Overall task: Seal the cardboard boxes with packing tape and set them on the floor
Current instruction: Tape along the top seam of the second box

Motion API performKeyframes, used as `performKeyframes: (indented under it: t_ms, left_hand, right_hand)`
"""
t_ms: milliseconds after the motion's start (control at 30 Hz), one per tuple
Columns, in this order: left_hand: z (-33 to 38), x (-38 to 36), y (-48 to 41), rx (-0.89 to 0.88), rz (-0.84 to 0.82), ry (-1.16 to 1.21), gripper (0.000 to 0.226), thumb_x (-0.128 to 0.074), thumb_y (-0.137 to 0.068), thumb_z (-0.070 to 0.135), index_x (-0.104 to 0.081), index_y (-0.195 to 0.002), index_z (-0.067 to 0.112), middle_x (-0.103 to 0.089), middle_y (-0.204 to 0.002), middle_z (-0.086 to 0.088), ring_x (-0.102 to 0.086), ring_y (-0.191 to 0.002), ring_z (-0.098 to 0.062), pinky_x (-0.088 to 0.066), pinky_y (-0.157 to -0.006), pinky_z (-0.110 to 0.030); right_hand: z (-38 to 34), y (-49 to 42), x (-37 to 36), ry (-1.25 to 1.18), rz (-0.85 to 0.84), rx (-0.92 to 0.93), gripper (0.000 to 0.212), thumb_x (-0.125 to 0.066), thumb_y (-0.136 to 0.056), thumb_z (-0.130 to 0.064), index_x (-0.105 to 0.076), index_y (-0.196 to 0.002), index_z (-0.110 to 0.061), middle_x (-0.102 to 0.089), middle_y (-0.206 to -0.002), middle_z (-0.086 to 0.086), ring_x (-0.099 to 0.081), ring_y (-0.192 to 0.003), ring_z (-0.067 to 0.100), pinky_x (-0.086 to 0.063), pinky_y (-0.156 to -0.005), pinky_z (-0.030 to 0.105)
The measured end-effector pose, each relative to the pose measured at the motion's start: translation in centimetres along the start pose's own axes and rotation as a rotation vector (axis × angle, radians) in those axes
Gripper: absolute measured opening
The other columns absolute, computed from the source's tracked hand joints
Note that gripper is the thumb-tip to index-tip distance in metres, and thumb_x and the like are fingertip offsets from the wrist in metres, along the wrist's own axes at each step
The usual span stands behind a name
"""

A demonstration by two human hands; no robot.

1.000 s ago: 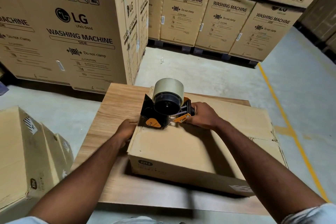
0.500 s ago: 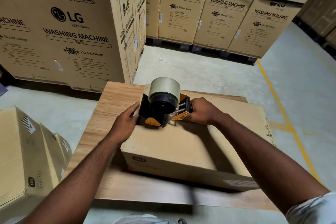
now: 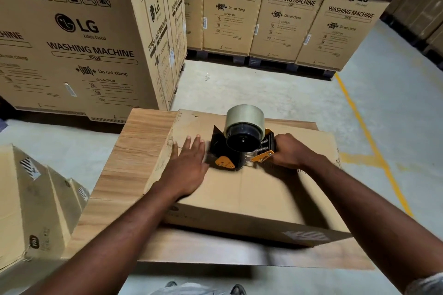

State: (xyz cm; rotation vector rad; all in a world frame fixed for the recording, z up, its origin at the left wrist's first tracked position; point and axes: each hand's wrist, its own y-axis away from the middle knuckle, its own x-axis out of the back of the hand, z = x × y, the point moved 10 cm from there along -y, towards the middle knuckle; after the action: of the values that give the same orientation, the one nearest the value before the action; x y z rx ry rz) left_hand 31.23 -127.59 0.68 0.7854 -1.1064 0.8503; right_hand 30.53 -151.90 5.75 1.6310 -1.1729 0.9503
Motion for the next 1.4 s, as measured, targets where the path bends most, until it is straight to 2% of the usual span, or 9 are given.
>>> performKeyframes:
  t_ms: [200, 367, 600, 833, 900, 1033, 1100, 1200, 1400]
  left_hand:
    - [2.4, -0.7, 0.2, -0.142, 0.008, -0.034, 0.058, -0.018, -0.101, 0.047, -0.009, -0.157, 0.037, 0.002, -0.167, 0.008, 0.011, -0.153, -0.015, 0.004, -0.124, -0.044]
    - [1.9, -0.8, 0.3, -0.094, 0.001, -0.039, 0.064, -0.020, -0.103, 0.050, 0.006, -0.158, 0.031, 0.013, -0.165, 0.010, 0.015, -0.151, -0.011, 0.004, -0.124, -0.041]
    - [2.3, -1.0, 0.2, -0.050, -0.023, -0.058, 0.064, -0.015, -0.104, 0.051, 0.011, -0.158, 0.027, 0.018, -0.163, 0.011, 0.020, -0.150, -0.010, 0.007, -0.124, -0.040]
    - [8.4, -2.7, -0.4, 0.065, -0.033, -0.060, 0.070, -0.016, -0.104, 0.048, 0.008, -0.158, 0.010, 0.018, -0.164, -0.009, 0.017, -0.152, -0.027, 0.005, -0.124, -0.043]
    - [11.6, -3.6, -0.9, -0.011, -0.032, -0.060, 0.068, -0.016, -0.103, 0.048, -0.002, -0.159, 0.012, 0.015, -0.165, -0.008, 0.014, -0.152, -0.027, 0.002, -0.124, -0.044]
    - [14.3, -4.6, -0.8, -0.109, -0.021, -0.051, 0.078, -0.005, -0.094, 0.057, -0.061, -0.134, 0.021, 0.001, -0.168, 0.003, 0.009, -0.153, -0.020, -0.004, -0.124, -0.046]
    - [13.8, -4.3, -0.7, -0.092, 0.011, -0.011, 0.070, -0.011, -0.096, 0.058, -0.048, -0.146, 0.025, 0.000, -0.167, 0.006, 0.007, -0.153, -0.016, -0.003, -0.124, -0.045]
    - [13.3, -4.0, -0.5, -0.065, 0.018, 0.031, 0.069, -0.022, -0.099, 0.055, 0.000, -0.159, 0.028, 0.008, -0.166, 0.009, 0.009, -0.153, -0.011, 0.001, -0.125, -0.043]
    - [13.4, -4.2, -0.4, -0.058, -0.008, -0.002, 0.068, -0.018, -0.102, 0.057, 0.003, -0.159, 0.027, 0.012, -0.165, 0.010, 0.014, -0.151, -0.011, 0.007, -0.123, -0.043]
  right_hand:
    - [-0.4, 0.4, 0.2, -0.024, 0.005, 0.034, 0.033, -0.065, -0.079, -0.046, -0.047, -0.057, -0.028, -0.048, -0.055, -0.011, -0.052, -0.060, 0.021, -0.036, -0.054, 0.029]
    - [2.4, 2.1, 1.0, 0.012, 0.027, -0.015, 0.037, -0.069, -0.082, -0.052, -0.060, -0.068, -0.020, -0.058, -0.061, -0.001, -0.057, -0.062, 0.021, -0.046, -0.057, 0.035]
    - [10.7, 7.7, 2.5, 0.025, 0.046, -0.128, 0.033, -0.073, -0.080, -0.037, -0.053, -0.057, -0.025, -0.055, -0.056, -0.006, -0.056, -0.057, 0.017, -0.040, -0.051, 0.032]
    - [10.2, 7.5, 2.7, 0.042, 0.054, -0.098, 0.037, -0.068, -0.083, -0.033, -0.043, -0.056, -0.025, -0.044, -0.056, -0.009, -0.047, -0.057, 0.018, -0.036, -0.057, 0.028]
    - [10.3, 7.6, 2.6, 0.041, 0.057, -0.092, 0.037, -0.068, -0.083, -0.036, -0.044, -0.057, -0.026, -0.045, -0.057, -0.008, -0.046, -0.056, 0.015, -0.035, -0.057, 0.028]
    - [10.2, 7.6, 2.7, 0.041, 0.085, -0.048, 0.032, -0.066, -0.085, -0.041, -0.053, -0.063, -0.021, -0.056, -0.065, 0.005, -0.050, -0.063, 0.023, -0.038, -0.054, 0.030]
    - [10.1, 7.7, 2.8, 0.069, 0.095, -0.009, 0.031, -0.066, -0.086, -0.044, -0.061, -0.069, -0.018, -0.065, -0.073, 0.011, -0.052, -0.065, 0.025, -0.044, -0.057, 0.033]
    - [11.4, 8.1, 3.0, 0.080, 0.099, -0.017, 0.037, -0.065, -0.085, -0.049, -0.062, -0.069, -0.015, -0.063, -0.068, 0.009, -0.059, -0.066, 0.027, -0.047, -0.057, 0.036]
    - [18.5, 12.5, 4.8, 0.043, 0.116, -0.083, 0.035, -0.064, -0.079, -0.048, -0.049, -0.055, -0.027, -0.046, -0.052, -0.012, -0.054, -0.059, 0.018, -0.036, -0.053, 0.027]
